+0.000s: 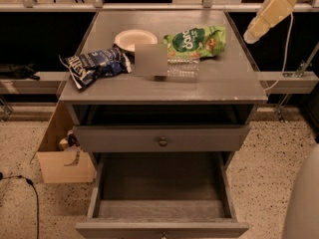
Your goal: Place green rice chip bag into middle drawer
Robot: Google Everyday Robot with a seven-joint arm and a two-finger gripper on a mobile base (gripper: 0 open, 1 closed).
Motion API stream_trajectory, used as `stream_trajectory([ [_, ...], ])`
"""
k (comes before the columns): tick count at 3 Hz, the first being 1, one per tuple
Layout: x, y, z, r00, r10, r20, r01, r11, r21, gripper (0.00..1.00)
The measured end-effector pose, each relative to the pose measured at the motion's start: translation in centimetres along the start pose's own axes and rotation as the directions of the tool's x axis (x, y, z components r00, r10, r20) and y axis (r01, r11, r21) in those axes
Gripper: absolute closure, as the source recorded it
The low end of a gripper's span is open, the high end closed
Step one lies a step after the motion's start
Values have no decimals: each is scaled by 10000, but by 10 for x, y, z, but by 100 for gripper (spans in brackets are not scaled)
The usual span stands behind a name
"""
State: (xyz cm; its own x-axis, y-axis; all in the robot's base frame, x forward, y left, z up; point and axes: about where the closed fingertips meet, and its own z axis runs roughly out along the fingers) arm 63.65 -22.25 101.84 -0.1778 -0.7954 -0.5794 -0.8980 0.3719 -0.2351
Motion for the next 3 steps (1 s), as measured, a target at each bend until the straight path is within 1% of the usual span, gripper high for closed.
stream_trajectory([
  [1, -4, -5, -1, 9999, -36, 128, 33, 9998, 188, 0],
  [2, -1, -11, 1, 9995, 110, 308, -117, 9997, 212, 0],
  [3, -2, -26, 4, 10000, -22, 6, 21, 9985, 544, 0],
])
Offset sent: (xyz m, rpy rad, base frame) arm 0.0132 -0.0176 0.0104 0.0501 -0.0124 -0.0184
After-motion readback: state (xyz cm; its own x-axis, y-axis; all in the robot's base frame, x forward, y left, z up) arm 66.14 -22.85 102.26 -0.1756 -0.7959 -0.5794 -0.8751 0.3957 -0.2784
